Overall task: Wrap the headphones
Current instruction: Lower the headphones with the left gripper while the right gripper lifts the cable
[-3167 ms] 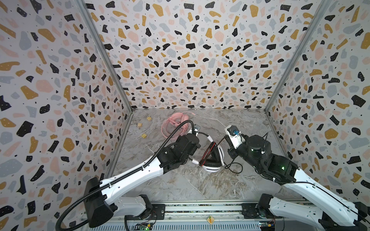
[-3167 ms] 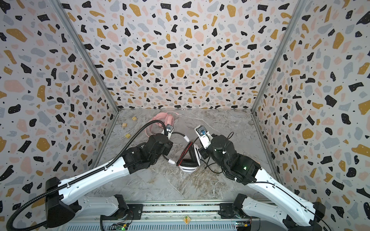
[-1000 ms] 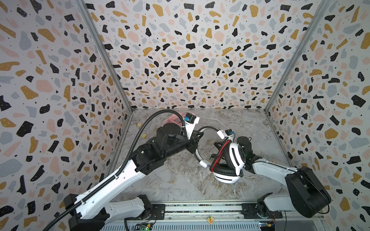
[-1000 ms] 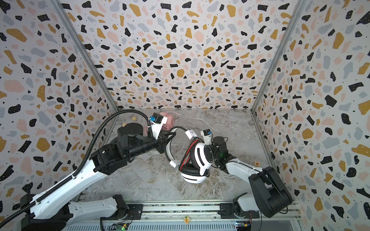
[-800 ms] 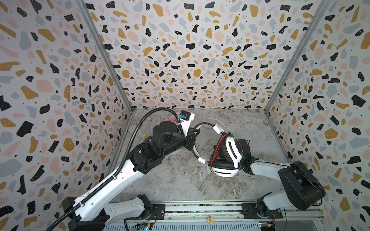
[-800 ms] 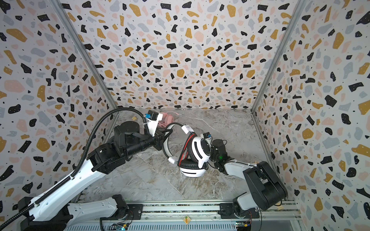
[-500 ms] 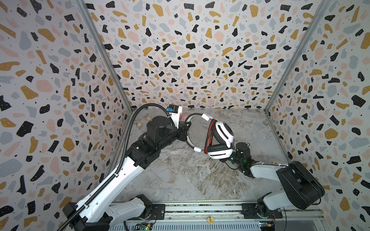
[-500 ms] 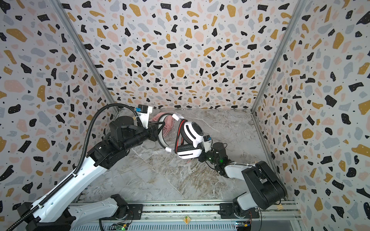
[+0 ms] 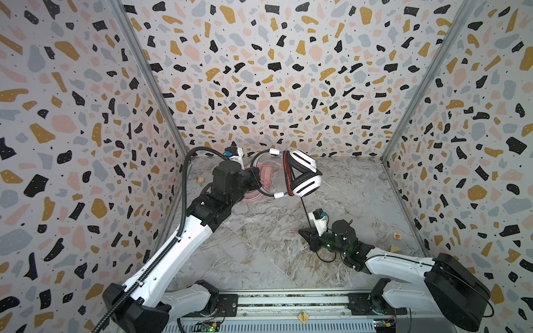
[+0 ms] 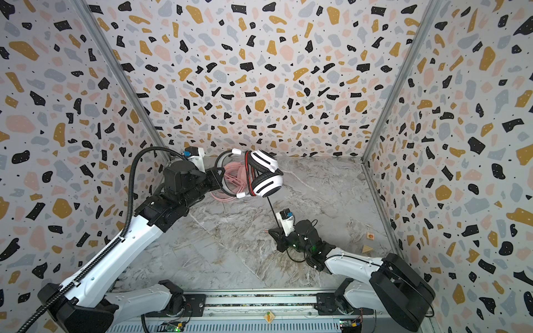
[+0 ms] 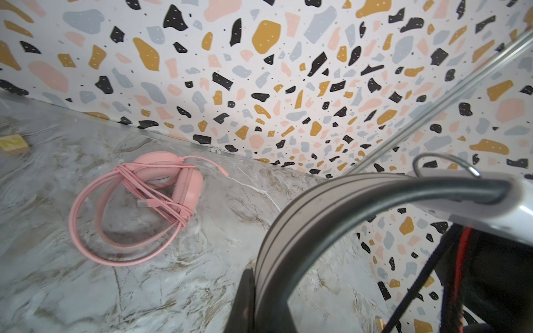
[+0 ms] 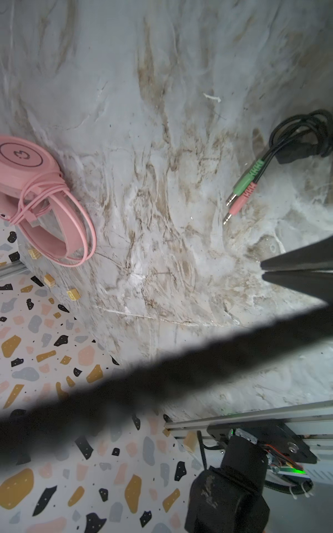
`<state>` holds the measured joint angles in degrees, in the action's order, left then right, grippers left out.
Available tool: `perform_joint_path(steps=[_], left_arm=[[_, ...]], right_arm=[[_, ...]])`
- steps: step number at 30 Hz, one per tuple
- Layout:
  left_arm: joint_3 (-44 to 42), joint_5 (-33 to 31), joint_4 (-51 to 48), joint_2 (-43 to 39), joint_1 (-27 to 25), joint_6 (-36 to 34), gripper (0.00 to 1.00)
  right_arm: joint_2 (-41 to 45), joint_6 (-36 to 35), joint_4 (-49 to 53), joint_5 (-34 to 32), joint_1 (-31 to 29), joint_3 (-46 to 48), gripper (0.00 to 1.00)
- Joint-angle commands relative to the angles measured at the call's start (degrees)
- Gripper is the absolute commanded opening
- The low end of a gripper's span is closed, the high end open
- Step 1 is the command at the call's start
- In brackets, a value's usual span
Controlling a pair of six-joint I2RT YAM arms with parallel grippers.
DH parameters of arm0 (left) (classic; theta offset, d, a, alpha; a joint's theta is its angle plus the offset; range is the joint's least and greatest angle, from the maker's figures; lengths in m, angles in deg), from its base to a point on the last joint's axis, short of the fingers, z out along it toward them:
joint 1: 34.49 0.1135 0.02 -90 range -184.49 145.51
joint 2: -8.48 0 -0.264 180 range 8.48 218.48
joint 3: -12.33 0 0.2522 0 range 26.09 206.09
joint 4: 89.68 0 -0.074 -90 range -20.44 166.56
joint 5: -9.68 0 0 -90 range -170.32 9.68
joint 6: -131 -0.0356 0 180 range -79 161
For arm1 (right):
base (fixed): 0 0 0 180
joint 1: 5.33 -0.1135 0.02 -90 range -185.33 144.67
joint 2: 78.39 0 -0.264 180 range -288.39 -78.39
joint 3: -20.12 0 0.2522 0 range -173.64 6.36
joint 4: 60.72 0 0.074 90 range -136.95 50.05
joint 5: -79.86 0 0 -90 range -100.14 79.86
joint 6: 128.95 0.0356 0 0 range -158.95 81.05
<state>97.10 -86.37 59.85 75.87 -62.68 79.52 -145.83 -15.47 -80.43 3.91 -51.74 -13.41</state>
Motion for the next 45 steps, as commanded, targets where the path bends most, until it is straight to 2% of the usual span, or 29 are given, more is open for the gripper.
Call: perform_joint_path(steps=[1,11,20,27,35,39,45], left_arm=[[3.28,-7.4,11.44,-0.31,1.63,7.89,0.0],[3.07,-17.3,10.05,4.11,2.08,9.2,0.0],[6.78,-29.05,2.31,9.85,2.08,9.85,0.0],[6.07,-26.47,1.93,15.35,2.06,5.73,0.0],[-2.57,-27.03,4.08,13.31,1.13,-0.49,0.0],[-6.62,-30.09,2.99,10.47,-1.29,-5.62,0.0],[-10.55,-24.3,1.61,7.87,-8.53,-14.29,0.0]], right_arm=[[3.4,-0.72,10.1,-4.68,-2.95,0.44,0.06],[13.39,-1.51,23.38,-10.59,-11.17,-2.43,0.05],[14.62,-4.13,35.78,-16.97,-19.19,-12.2,0.04],[11.29,-7.14,43.14,-24.37,-23.67,-20.65,0.05],[10.24,-13.4,51.72,-34.8,-24.16,-30.5,0.05],[10.14,-16.82,54.61,-38.84,-23.07,-34.4,0.05],[8.78,-21.02,56.79,-40.65,-20.14,-39.03,0.06]])
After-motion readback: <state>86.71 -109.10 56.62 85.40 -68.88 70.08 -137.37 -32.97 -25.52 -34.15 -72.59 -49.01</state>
